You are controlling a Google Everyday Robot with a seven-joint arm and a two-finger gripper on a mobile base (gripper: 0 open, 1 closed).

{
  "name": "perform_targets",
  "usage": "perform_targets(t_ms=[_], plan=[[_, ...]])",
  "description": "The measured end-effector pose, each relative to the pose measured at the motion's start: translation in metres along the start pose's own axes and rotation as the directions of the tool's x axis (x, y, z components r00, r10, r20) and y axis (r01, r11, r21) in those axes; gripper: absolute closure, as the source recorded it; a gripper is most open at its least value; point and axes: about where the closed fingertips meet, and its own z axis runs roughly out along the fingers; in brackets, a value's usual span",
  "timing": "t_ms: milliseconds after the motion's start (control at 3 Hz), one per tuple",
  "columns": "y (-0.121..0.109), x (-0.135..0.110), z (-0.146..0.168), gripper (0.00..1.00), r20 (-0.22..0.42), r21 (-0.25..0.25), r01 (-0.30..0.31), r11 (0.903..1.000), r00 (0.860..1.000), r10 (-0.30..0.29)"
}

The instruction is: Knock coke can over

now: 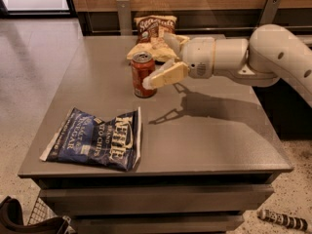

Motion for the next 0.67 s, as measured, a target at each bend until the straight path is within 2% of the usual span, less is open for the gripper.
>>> perform_targets(t_ms=[333, 667], plan=[[-0.008, 0.032, 0.016, 0.00, 0.021, -0.013, -0.039, 0.9992, 0.999, 0.039], [-0.013, 0.050, 0.027, 0.00, 0.030, -0.022, -0.056, 0.9982, 0.998, 0.057]])
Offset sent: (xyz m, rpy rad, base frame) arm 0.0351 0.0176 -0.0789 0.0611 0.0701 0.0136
